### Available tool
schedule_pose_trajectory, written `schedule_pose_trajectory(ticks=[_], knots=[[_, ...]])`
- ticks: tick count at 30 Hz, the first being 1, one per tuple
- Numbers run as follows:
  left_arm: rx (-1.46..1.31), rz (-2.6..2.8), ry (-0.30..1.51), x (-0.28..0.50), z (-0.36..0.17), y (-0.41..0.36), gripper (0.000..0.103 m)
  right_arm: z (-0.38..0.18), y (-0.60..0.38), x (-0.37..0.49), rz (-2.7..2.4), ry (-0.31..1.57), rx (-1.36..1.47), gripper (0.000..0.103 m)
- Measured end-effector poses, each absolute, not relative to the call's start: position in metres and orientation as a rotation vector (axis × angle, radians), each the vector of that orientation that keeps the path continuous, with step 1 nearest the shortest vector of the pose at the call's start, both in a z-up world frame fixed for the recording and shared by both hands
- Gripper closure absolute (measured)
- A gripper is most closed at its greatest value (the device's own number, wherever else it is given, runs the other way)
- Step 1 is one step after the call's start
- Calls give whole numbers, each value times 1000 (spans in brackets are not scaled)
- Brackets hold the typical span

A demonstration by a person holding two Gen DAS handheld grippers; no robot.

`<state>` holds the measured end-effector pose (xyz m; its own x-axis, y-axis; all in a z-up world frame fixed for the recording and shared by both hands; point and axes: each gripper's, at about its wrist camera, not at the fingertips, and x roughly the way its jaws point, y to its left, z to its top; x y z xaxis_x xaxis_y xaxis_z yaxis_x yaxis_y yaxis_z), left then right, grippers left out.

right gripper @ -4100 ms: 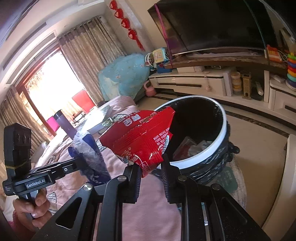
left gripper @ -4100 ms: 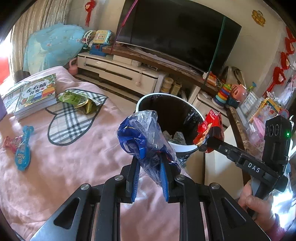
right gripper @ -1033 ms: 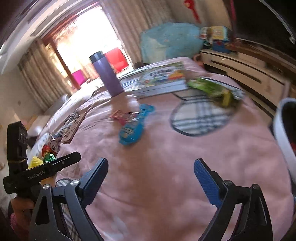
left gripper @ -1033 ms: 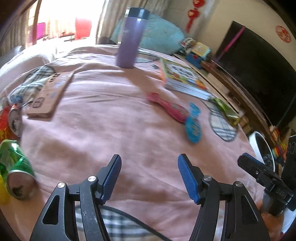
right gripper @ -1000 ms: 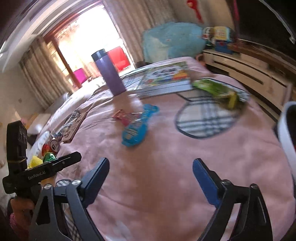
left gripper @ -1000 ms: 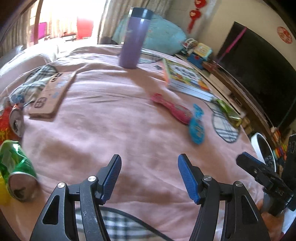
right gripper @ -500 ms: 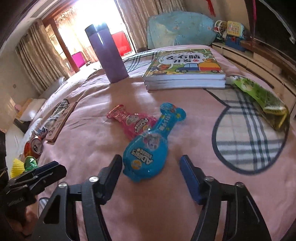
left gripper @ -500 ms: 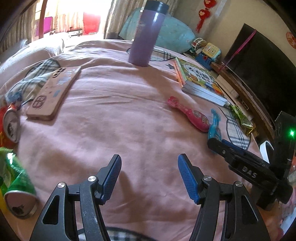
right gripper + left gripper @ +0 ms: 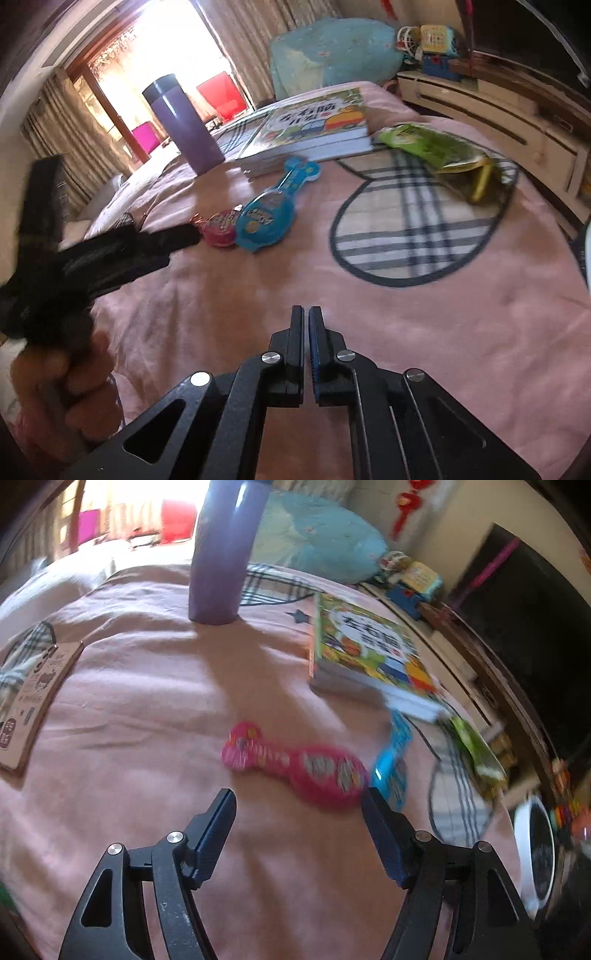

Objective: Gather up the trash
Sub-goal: 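Move both open tools back over the bed toward the two milk bottles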

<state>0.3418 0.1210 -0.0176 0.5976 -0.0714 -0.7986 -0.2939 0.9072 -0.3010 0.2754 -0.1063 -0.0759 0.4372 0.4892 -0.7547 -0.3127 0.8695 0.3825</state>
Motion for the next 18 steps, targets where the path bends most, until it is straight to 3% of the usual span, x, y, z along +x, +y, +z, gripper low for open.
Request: schedule_pose_trajectory(ticks=[6, 7, 9, 12, 13, 15, 18], knots=[[-463, 165, 930, 375, -32, 128, 37, -68, -117, 275, 510, 981, 222, 97], [-442, 157, 925, 379, -34, 128, 53, -68, -117, 276, 510, 979, 223, 97], [-437, 96, 925, 381, -38, 124, 70, -67, -116, 282, 509, 979, 230, 97], [-404, 52, 917, 374, -40, 124, 79, -65, -115, 291, 508, 977, 234, 97], [-395, 28, 918, 371, -39, 126, 103, -65, -113, 294, 511, 978, 239, 96], [-397, -20, 940, 364, -41, 132, 103, -65, -108, 302, 526, 986, 255, 91], [-401, -92, 967, 350, -47, 145, 103, -66, -98, 314, 543, 993, 267, 70]])
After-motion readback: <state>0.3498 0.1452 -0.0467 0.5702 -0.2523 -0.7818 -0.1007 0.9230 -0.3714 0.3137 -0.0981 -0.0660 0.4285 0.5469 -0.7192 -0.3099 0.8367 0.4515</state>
